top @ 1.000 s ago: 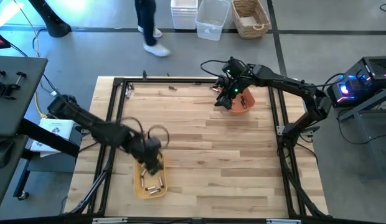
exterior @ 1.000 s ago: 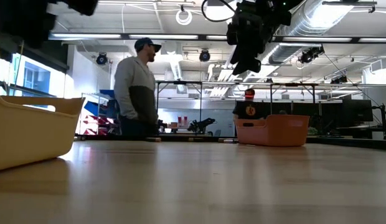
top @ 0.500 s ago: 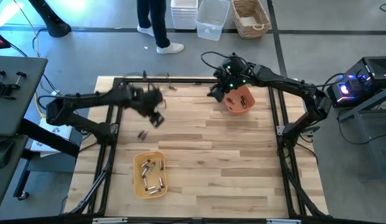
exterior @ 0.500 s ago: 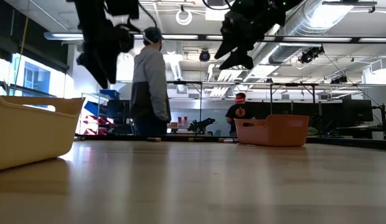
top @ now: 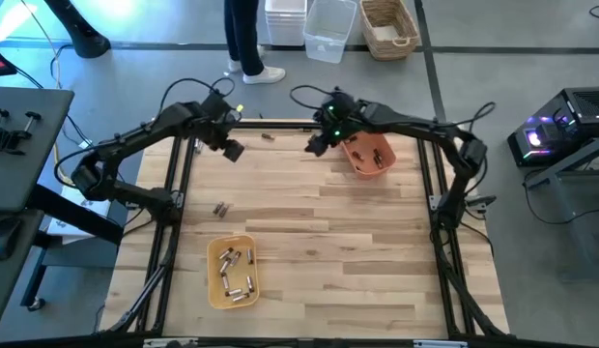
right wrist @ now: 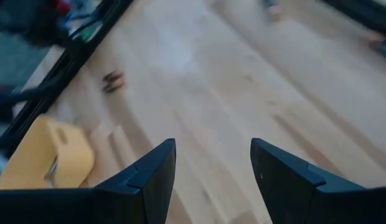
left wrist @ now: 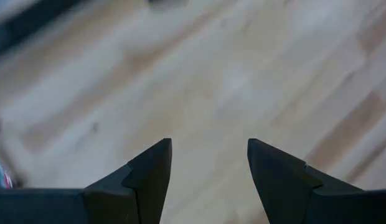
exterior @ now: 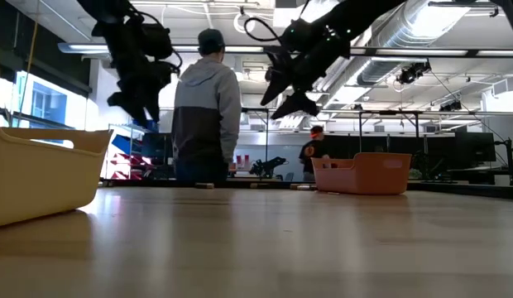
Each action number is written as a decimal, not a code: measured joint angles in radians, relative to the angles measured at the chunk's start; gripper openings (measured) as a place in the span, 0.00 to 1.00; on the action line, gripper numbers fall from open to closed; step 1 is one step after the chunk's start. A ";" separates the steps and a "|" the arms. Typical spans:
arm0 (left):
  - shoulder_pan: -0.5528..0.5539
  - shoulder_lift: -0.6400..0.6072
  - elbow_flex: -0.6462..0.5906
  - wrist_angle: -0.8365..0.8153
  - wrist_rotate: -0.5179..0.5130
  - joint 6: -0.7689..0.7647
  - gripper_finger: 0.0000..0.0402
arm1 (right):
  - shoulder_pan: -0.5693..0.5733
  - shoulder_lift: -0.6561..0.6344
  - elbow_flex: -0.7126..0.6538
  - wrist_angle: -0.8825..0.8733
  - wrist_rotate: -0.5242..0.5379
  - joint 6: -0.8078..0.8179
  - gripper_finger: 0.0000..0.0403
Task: Sort batteries
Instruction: Put the black battery into the orange bin
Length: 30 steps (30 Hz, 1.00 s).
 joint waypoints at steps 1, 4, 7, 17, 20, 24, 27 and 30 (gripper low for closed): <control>-0.003 0.000 0.000 -0.037 0.003 -0.009 0.51 | 0.006 0.016 0.007 0.010 -0.022 -0.018 0.50; -0.037 0.000 0.000 -0.131 0.002 -0.063 0.51 | 0.021 0.048 0.025 0.047 -0.054 -0.056 0.50; -0.100 0.000 0.000 -0.189 -0.033 -0.137 0.51 | 0.029 0.062 0.030 0.073 -0.083 -0.101 0.50; -0.360 0.000 0.000 -0.283 -0.203 -0.452 0.51 | 0.041 0.059 0.030 0.083 -0.192 -0.236 0.50; -0.426 0.000 -0.002 -0.304 -0.237 -0.530 0.51 | 0.048 0.059 0.030 0.079 -0.193 -0.252 0.50; -0.500 -0.004 -0.091 -0.313 -0.246 -0.654 0.51 | 0.061 0.059 0.029 0.048 -0.197 -0.290 0.50; -0.545 -0.018 -0.202 -0.240 -0.155 -0.680 0.51 | 0.074 0.059 0.029 0.005 -0.198 -0.317 0.50; -0.566 -0.033 -0.288 -0.157 -0.121 -0.699 0.51 | 0.088 0.059 0.029 -0.038 -0.198 -0.326 0.50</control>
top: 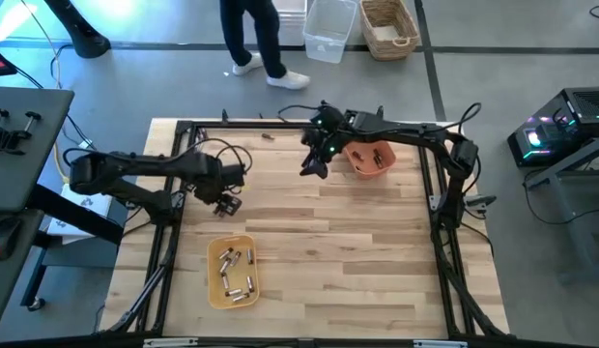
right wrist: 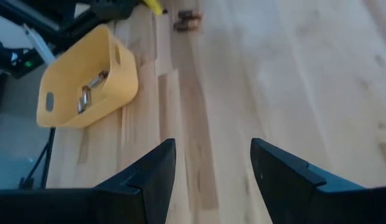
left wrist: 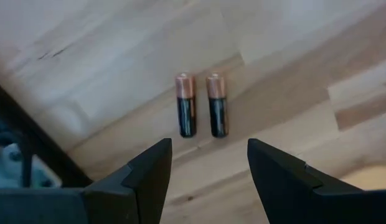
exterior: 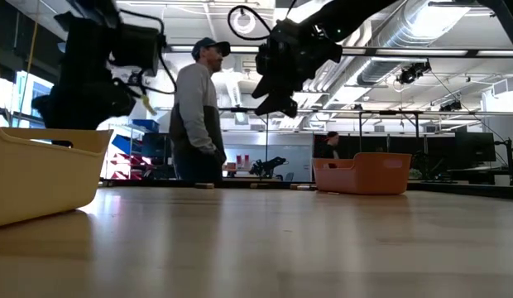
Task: Sort batteries
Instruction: Put the black battery into the orange bin
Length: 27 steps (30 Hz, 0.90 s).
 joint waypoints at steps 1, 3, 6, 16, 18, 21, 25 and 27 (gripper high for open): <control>-0.001 -0.005 -0.019 0.023 -0.002 -0.006 0.51 | 0.006 0.000 0.000 -0.008 0.000 0.004 0.50; 0.001 -0.007 -0.050 0.046 -0.010 0.001 0.51 | 0.018 0.000 0.000 -0.016 0.000 0.022 0.50; 0.001 -0.007 -0.102 0.052 -0.012 0.002 0.51 | 0.038 0.000 0.000 -0.025 0.002 0.071 0.50; 0.031 -0.010 -0.249 0.298 -0.008 0.089 0.37 | 0.085 0.000 0.000 -0.004 0.019 0.196 0.50; 0.044 -0.012 -0.263 0.309 -0.006 0.104 0.32 | 0.084 0.000 0.000 0.015 0.034 0.227 0.50; 0.061 -0.012 -0.267 0.307 -0.002 0.147 0.21 | 0.077 -0.009 0.000 0.034 0.074 0.251 0.50; 0.068 -0.037 -0.261 0.314 0.004 0.179 0.07 | 0.039 -0.069 0.000 -0.041 0.303 0.260 0.50; 0.068 -0.066 -0.256 0.317 -0.015 0.185 0.07 | 0.000 -0.096 0.000 -0.131 0.435 0.282 0.50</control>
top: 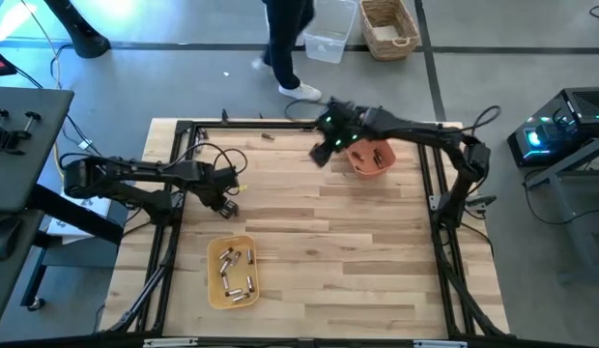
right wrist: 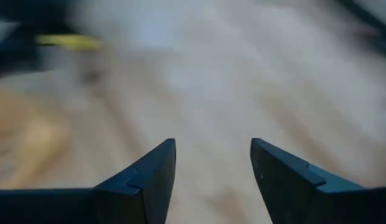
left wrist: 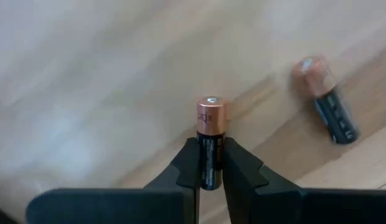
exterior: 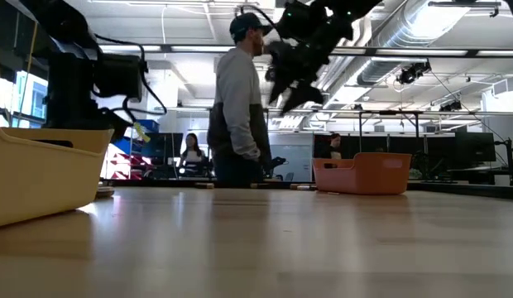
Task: Sort batteries
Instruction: Put the black battery into the orange bin
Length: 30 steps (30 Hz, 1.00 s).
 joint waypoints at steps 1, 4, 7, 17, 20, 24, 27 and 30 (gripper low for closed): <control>0.001 -0.019 0.013 -0.006 -0.014 0.001 0.07 | -0.025 -0.008 0.000 -0.047 0.043 0.007 0.50; 0.014 -0.095 0.049 -0.022 -0.030 0.001 0.07 | -0.120 -0.012 -0.023 -0.161 0.098 0.012 0.49; 0.028 -0.156 0.115 0.006 -0.032 0.001 0.07 | -0.227 -0.011 -0.092 -0.193 0.112 0.035 0.45; 0.038 -0.079 0.324 0.174 -0.065 0.047 0.07 | -0.402 -0.117 -0.197 -0.144 0.340 0.058 0.04; 0.038 0.007 0.367 0.272 -0.065 0.078 0.07 | -0.451 -0.144 -0.195 -0.144 0.361 0.058 0.01; 0.038 0.163 0.433 0.438 -0.027 0.122 0.07 | -0.526 -0.110 -0.204 -0.238 0.386 0.050 0.00; 0.038 0.279 0.521 0.535 0.019 0.155 0.07 | -0.575 -0.107 -0.249 -0.198 0.412 0.069 0.00; 0.030 0.387 0.626 0.579 0.040 0.201 0.07 | -0.610 -0.107 -0.313 -0.150 0.353 0.074 0.00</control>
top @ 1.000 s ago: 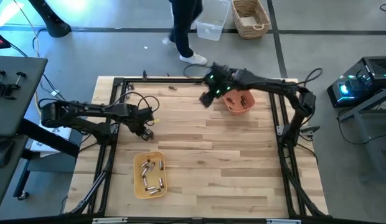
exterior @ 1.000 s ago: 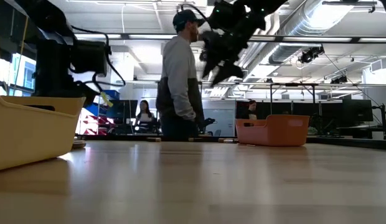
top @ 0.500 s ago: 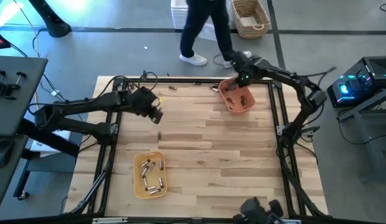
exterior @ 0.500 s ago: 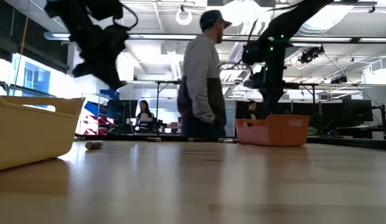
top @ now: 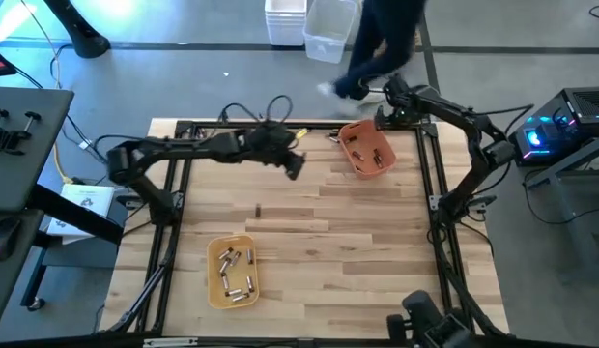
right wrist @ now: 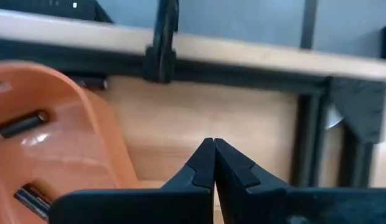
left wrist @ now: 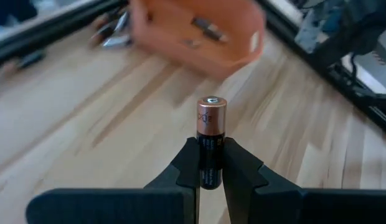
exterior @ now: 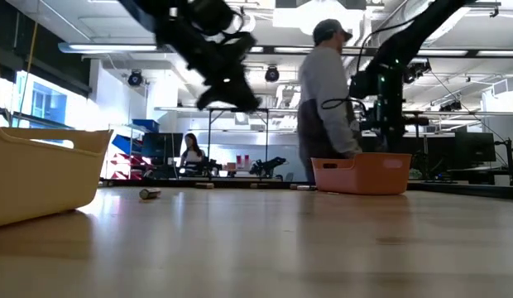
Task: Sort batteries
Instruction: Put the black battery into the orange bin
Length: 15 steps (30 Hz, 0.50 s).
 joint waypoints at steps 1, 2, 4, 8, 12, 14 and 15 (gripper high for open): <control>-0.003 0.034 0.037 0.009 0.002 0.020 0.07 | -0.004 0.000 -0.023 0.019 -0.022 -0.008 0.00; -0.004 0.062 0.071 0.023 0.004 0.041 0.07 | -0.003 0.000 -0.048 0.039 -0.036 -0.009 0.00; -0.006 0.115 0.134 0.050 0.026 0.075 0.07 | 0.009 0.000 -0.097 0.070 -0.065 0.000 0.00; -0.004 0.178 0.203 0.141 0.061 0.133 0.07 | 0.051 0.000 -0.163 0.162 -0.108 0.019 0.00; 0.007 0.200 0.208 0.237 0.062 0.151 0.07 | 0.116 0.000 -0.197 0.213 -0.146 0.023 0.00; 0.016 0.203 0.206 0.223 0.062 0.151 0.07 | 0.154 0.000 -0.207 0.228 -0.150 0.020 0.00; 0.020 0.209 0.206 0.224 0.059 0.151 0.07 | 0.172 0.000 -0.212 0.236 -0.154 0.020 0.00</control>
